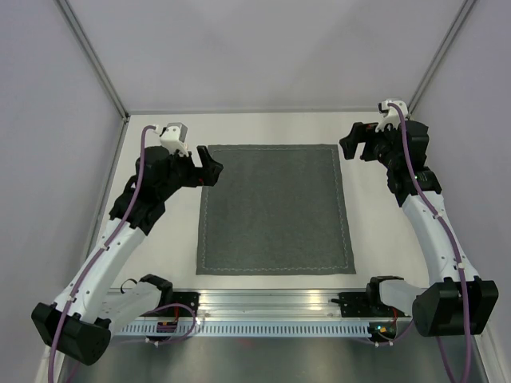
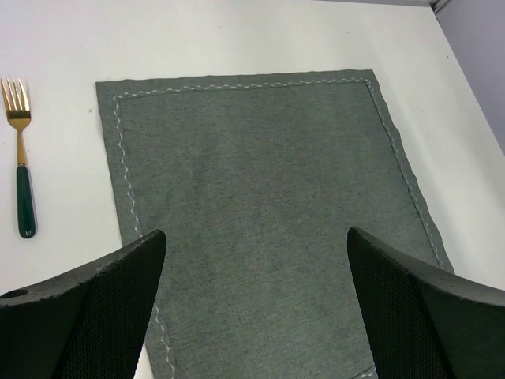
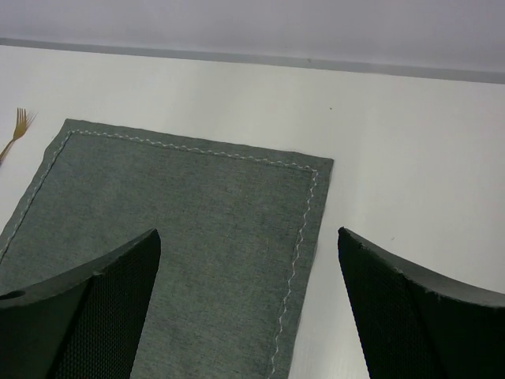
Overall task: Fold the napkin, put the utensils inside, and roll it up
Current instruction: Fold the napkin
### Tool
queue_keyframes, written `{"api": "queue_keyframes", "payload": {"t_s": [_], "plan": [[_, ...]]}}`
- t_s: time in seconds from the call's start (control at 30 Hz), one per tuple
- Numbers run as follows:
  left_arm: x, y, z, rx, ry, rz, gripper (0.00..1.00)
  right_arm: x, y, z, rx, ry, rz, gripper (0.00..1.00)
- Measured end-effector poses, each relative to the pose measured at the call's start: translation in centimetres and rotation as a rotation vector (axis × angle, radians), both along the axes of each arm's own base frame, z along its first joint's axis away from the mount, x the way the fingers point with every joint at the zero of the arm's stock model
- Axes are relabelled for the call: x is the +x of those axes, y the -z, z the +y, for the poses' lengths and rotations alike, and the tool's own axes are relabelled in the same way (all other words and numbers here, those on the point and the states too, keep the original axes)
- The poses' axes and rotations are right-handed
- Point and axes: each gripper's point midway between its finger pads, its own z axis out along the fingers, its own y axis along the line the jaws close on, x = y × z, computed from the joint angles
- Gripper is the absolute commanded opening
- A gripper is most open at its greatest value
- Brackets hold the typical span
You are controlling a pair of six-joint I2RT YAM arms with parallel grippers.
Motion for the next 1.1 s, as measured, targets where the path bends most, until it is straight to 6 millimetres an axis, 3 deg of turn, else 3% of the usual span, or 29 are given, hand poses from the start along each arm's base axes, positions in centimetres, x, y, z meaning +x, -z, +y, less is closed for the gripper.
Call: {"api": "queue_keyframes", "payload": {"t_s": [0.3, 0.43, 0.57, 0.67, 0.77, 0.93, 1.1], "plan": [[0.1, 0.3, -0.2, 0.004, 0.006, 0.008, 1.00, 0.1, 0.0, -0.2, -0.004, 0.012, -0.001, 0.98], [-0.7, 0.4, -2.5, 0.012, 0.066, 0.010, 0.98, 0.1, 0.0, -0.3, -0.005, 0.016, -0.001, 0.98], [-2.4, 1.4, -8.3, 0.026, 0.203, 0.016, 0.95, 0.2, 0.0, -0.6, -0.015, 0.035, -0.002, 0.98], [-3.8, 3.2, -13.2, 0.038, 0.306, 0.039, 0.92, 0.4, 0.1, -1.0, -0.024, 0.059, -0.001, 0.98], [-5.6, 6.3, -18.1, 0.075, 0.404, 0.073, 0.89, 0.6, 0.3, -1.4, -0.032, 0.077, 0.000, 0.98], [-10.5, 13.5, -25.9, 0.182, 0.582, 0.145, 0.84, 0.7, 0.3, -1.7, -0.037, 0.093, -0.005, 0.98], [-14.4, 17.0, -32.4, 0.259, 0.694, 0.120, 0.81, 0.8, 0.5, -1.8, -0.040, 0.100, -0.002, 0.98]]}}
